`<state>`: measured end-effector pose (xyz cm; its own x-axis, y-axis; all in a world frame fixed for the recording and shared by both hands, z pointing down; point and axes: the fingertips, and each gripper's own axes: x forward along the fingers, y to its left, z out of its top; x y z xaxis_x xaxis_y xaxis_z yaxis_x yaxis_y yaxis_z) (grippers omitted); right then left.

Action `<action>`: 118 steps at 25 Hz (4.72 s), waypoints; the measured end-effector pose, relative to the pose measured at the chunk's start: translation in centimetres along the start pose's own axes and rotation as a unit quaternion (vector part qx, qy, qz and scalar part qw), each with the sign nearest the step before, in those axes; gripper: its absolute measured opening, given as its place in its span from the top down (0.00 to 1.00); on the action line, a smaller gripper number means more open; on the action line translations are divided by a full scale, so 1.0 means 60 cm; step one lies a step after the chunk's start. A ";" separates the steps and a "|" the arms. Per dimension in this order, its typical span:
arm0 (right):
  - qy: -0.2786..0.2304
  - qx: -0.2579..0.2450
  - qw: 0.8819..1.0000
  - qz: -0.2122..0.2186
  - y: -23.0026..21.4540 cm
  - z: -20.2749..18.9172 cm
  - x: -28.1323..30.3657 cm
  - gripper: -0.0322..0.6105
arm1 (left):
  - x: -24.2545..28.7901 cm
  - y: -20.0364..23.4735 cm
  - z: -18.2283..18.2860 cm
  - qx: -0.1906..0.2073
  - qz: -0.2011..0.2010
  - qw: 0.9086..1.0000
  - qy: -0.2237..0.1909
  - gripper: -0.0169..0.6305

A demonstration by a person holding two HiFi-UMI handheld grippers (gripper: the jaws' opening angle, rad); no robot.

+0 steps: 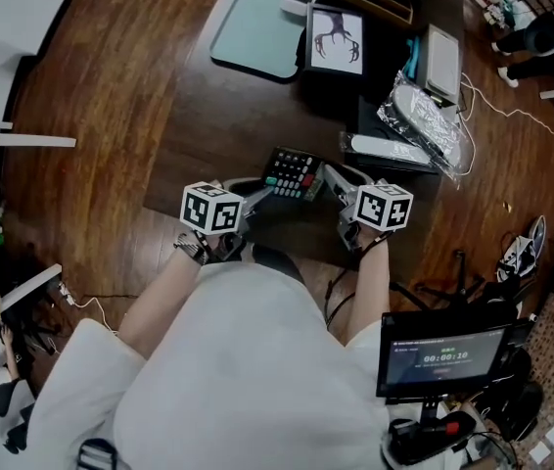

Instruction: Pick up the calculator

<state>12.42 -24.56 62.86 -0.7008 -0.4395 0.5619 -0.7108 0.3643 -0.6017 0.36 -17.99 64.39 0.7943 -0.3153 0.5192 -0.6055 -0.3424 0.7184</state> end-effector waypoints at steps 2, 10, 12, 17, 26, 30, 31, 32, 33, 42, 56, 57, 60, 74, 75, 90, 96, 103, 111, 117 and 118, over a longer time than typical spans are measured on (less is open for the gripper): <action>-0.030 -0.024 0.999 -0.005 0.019 0.031 -0.022 0.82 | -0.011 -0.018 0.029 0.035 -0.005 0.999 -0.017 0.82; -0.186 -0.124 0.974 -0.041 0.122 0.196 -0.144 0.82 | -0.067 -0.128 0.181 0.194 -0.029 0.975 -0.104 0.81; -0.224 -0.149 0.962 -0.046 0.156 0.230 -0.183 0.82 | -0.091 -0.167 0.218 0.243 -0.037 0.961 -0.126 0.81; -0.301 -0.186 0.934 -0.052 0.227 0.281 -0.264 0.82 | -0.142 -0.248 0.272 0.326 -0.069 0.929 -0.165 0.82; -0.381 -0.258 0.883 -0.096 0.313 0.314 -0.343 0.82 | -0.196 -0.328 0.316 0.412 -0.081 0.879 -0.226 0.81; -0.413 -0.270 0.864 -0.100 0.338 0.314 -0.373 0.82 | -0.218 -0.358 0.324 0.465 -0.081 0.846 -0.246 0.81; -0.418 -0.273 0.860 -0.102 0.345 0.314 -0.380 0.82 | -0.222 -0.364 0.324 0.471 -0.083 0.842 -0.249 0.81; -0.422 -0.277 0.857 -0.104 0.351 0.313 -0.387 0.82 | -0.226 -0.370 0.324 0.472 -0.084 0.840 -0.252 0.81; -0.426 -0.282 0.853 -0.106 0.359 0.314 -0.394 0.82 | -0.231 -0.375 0.323 0.474 -0.087 0.838 -0.256 0.81; -0.446 -0.321 0.828 -0.110 0.395 0.311 -0.416 0.82 | -0.257 -0.397 0.324 0.502 -0.103 0.809 -0.288 0.81; -0.442 -0.320 0.830 -0.115 0.378 0.314 -0.396 0.82 | -0.241 -0.374 0.329 0.490 -0.099 0.820 -0.280 0.81; -0.441 -0.319 0.831 -0.114 0.374 0.315 -0.392 0.82 | -0.240 -0.371 0.330 0.490 -0.098 0.820 -0.279 0.81; -0.439 -0.316 0.834 -0.109 0.364 0.319 -0.378 0.82 | -0.236 -0.361 0.335 0.495 -0.090 0.821 -0.271 0.81; -0.439 -0.318 0.833 -0.109 0.367 0.323 -0.375 0.82 | -0.234 -0.356 0.340 0.494 -0.086 0.822 -0.269 0.81; -0.439 -0.318 0.833 -0.110 0.367 0.323 -0.375 0.82 | -0.234 -0.356 0.339 0.494 -0.086 0.822 -0.269 0.81; -0.434 -0.306 0.840 -0.116 0.389 0.305 -0.379 0.82 | -0.254 -0.360 0.322 0.490 -0.091 0.828 -0.257 0.81; -0.420 -0.293 0.847 -0.141 0.404 0.255 -0.364 0.82 | -0.269 -0.337 0.284 0.497 -0.111 0.828 -0.235 0.81; -0.421 -0.273 0.854 -0.139 0.419 0.187 -0.362 0.82 | -0.286 -0.326 0.214 0.485 -0.107 0.839 -0.223 0.81; -0.436 -0.284 0.847 -0.106 0.472 0.093 -0.432 0.82 | -0.337 -0.390 0.106 0.495 -0.083 0.829 -0.246 0.81; -0.426 -0.298 0.849 -0.091 0.491 -0.043 -0.517 0.82 | -0.344 -0.450 -0.053 0.492 -0.072 0.829 -0.254 0.81; -0.425 -0.298 0.850 -0.089 0.494 -0.068 -0.529 0.82 | -0.347 -0.458 -0.081 0.490 -0.069 0.831 -0.255 0.81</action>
<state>13.34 3.50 29.50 -0.4630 -0.8735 -0.1506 -0.8825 0.4701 -0.0136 0.72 2.29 36.09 0.8868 -0.4618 0.0205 -0.4579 -0.8837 -0.0973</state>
